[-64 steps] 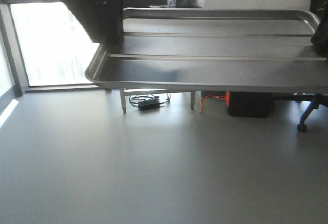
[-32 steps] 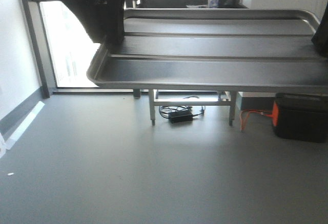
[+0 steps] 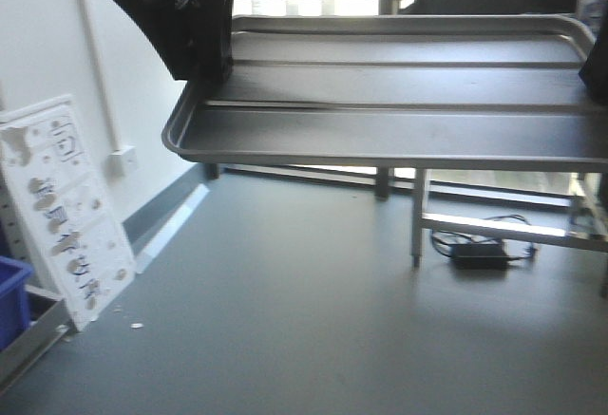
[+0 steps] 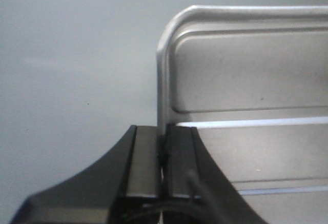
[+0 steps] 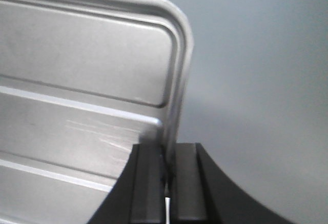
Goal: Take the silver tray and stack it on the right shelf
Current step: 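Carry the tray over the larger grey-blue tray on the other shelf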
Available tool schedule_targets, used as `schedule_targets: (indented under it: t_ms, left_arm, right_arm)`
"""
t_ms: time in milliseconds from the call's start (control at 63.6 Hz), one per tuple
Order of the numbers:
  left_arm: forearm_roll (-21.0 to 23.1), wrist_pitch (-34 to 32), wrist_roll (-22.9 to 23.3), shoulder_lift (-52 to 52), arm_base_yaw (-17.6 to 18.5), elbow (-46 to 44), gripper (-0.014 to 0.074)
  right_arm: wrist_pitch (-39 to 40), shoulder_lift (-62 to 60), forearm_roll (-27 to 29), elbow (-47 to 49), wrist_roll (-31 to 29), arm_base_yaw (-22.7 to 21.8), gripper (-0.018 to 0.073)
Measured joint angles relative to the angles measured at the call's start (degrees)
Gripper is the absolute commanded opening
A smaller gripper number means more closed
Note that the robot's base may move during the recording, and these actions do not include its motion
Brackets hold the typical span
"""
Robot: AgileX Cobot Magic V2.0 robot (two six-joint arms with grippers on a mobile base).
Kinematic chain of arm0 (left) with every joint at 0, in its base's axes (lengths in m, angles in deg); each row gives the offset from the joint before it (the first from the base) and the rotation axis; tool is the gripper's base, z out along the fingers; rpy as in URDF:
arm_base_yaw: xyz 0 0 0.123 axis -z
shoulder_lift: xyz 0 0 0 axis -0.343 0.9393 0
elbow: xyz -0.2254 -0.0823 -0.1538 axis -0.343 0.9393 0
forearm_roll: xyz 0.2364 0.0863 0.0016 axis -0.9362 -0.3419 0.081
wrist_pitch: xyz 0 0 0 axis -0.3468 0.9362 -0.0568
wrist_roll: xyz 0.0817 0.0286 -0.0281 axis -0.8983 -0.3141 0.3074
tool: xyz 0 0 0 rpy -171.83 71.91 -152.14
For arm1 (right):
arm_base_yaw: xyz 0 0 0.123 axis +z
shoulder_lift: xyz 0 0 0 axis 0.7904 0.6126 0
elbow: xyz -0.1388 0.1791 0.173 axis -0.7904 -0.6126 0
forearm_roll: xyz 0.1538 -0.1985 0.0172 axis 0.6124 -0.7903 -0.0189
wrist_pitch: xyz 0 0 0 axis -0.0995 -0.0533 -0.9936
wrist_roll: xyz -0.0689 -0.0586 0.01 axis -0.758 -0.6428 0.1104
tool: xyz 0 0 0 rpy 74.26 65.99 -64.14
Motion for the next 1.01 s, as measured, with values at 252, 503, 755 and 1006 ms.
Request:
schedule_targets:
  t_ms: [252, 503, 755, 1006]
  left_arm:
    - [0.0, 0.0, 0.0, 0.1, 0.0, 0.0, -0.0093]
    - [0.0, 0.0, 0.0, 0.1, 0.0, 0.0, -0.0093]
    - [0.0, 0.0, 0.0, 0.1, 0.0, 0.0, -0.0093]
    - [0.0, 0.0, 0.0, 0.1, 0.0, 0.0, -0.0093]
  right_arm:
    - [0.0, 0.0, 0.0, 0.0, 0.0, 0.0, 0.0057]
    - [0.0, 0.0, 0.0, 0.0, 0.0, 0.0, 0.0057]
    - [0.0, 0.0, 0.0, 0.0, 0.0, 0.0, 0.0057]
    - [0.0, 0.0, 0.0, 0.0, 0.0, 0.0, 0.0057]
